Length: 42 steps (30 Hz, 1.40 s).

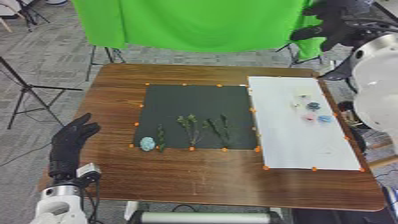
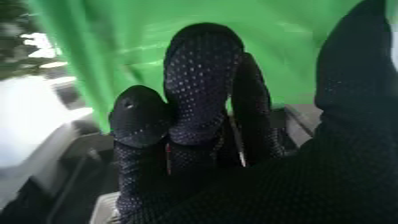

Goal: Arrange flowers

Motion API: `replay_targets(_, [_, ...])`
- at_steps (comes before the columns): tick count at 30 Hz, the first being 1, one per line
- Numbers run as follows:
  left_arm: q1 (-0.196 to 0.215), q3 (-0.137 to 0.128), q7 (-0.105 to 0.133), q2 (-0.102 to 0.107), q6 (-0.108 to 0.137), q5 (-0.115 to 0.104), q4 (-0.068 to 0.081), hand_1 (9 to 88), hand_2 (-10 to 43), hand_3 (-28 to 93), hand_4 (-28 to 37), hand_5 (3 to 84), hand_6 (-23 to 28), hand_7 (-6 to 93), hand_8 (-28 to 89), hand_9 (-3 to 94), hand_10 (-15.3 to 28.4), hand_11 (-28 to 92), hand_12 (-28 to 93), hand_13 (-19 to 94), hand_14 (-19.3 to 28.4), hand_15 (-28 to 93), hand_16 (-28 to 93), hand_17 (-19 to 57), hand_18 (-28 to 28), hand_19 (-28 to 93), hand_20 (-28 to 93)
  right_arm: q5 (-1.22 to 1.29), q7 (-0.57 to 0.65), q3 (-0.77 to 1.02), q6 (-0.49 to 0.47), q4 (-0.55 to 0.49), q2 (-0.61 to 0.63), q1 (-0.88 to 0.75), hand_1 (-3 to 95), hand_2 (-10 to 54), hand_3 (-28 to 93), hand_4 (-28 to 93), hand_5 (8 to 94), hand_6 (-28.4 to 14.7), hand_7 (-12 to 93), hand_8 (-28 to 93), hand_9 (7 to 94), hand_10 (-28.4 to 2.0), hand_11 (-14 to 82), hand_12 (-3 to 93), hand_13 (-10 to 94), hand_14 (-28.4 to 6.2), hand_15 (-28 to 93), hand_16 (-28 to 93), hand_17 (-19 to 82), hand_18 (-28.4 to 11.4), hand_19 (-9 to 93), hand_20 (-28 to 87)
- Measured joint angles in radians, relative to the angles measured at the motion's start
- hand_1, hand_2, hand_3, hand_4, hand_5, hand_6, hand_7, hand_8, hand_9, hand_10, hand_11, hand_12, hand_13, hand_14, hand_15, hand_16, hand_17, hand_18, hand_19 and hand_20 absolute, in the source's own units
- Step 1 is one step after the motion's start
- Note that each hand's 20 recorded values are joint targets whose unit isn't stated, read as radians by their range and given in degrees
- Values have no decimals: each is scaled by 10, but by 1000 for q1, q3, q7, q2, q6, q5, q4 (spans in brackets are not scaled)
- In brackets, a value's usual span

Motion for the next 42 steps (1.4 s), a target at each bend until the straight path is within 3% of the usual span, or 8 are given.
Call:
replay_targets(5, [0,1,-1,-3,0,0,0,204,-95,767,-282,494,13,157,-78,518,132,217,134,434,163,234,-18,120,110,30,197,6,29,96,-34,7,43,-154,324,-95,676,-182,515,13,104,-77,567,-156,77,155,857,-47,534,269,571,-138,932,394])
replay_targets(10, [0,4,-1,-4,-1,0,1,203,-95,764,-283,494,13,156,-78,518,132,216,134,435,164,233,-19,120,110,30,197,15,39,74,-34,39,38,-229,325,-95,679,-182,525,14,111,-79,586,-154,81,158,859,-49,538,268,571,-141,932,397])
replay_targets(14, [-2,9,-2,-5,-1,-3,2,183,-65,765,-283,495,13,157,-79,519,134,216,133,438,165,237,-18,120,109,31,198,15,50,15,-34,82,28,-235,328,-95,680,-181,529,13,113,-81,592,-153,82,161,857,-51,541,268,570,-143,932,400])
replay_targets(34, [-11,17,-9,-5,0,-9,3,176,-65,768,-283,497,15,156,-78,521,135,217,134,436,166,242,-21,123,109,36,202,21,88,-44,-64,202,3,-286,342,-95,688,-180,551,13,127,-86,634,-142,110,171,857,-55,552,266,567,-148,932,401])
replay_targets(42, [-17,17,-9,-6,0,-9,8,176,-65,768,-283,497,15,155,-77,521,135,217,134,437,167,242,-22,123,109,36,203,25,92,-76,-60,239,-12,-276,415,-95,689,-186,607,17,158,-94,722,-139,174,178,873,-43,567,266,586,-145,932,416])
